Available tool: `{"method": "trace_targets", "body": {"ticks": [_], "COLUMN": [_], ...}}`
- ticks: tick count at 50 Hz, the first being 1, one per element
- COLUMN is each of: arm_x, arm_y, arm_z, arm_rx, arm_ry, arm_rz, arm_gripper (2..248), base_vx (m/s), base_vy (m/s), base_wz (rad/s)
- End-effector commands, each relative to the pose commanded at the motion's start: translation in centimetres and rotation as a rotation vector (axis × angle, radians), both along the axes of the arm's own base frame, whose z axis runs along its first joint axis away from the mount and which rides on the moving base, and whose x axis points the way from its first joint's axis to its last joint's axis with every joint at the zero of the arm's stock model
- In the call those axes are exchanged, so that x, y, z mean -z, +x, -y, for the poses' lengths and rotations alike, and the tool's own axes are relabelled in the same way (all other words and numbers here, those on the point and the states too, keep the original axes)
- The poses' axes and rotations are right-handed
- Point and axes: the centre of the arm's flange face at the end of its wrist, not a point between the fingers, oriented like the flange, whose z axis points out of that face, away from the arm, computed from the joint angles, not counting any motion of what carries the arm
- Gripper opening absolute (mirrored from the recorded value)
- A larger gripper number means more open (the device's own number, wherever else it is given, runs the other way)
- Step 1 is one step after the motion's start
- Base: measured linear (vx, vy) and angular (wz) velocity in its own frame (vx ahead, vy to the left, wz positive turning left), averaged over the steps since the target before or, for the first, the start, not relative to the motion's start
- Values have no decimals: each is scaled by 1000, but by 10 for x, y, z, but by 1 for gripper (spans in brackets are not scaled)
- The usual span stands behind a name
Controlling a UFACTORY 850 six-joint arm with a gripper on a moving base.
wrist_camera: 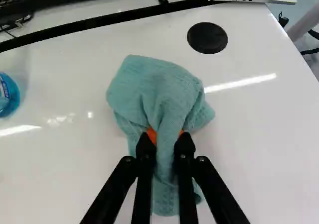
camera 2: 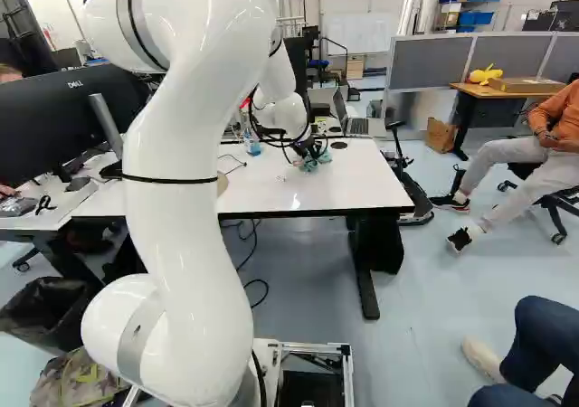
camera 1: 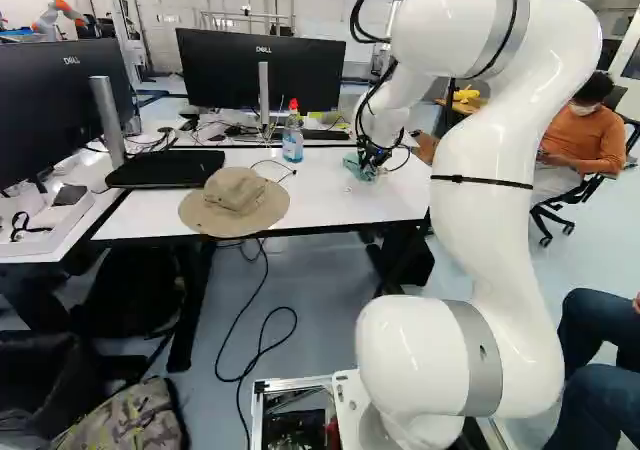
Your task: Clean the table with the green towel
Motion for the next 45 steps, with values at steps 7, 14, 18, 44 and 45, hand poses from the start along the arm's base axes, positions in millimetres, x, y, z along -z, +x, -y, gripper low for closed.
{"method": "trace_targets", "body": {"ticks": [7,14,18,44,45], "arm_x": [-1,-2,-2,-4,-4], "arm_y": [-10,-23,-30,-69,-70], "arm_z": [-5,-6,-6,15,17], "arm_rx": [-5,-2,0,50,53], "arm_ry": [2,3,4,9,9], "arm_rz": [-8,-16,-21,-40,-41], "arm_gripper": [51,51,51,51,51], "base_vx": [0,0,0,0,0], "base_vy": [0,0,0,0,0], "base_wz": [0,0,0,0,0]}}
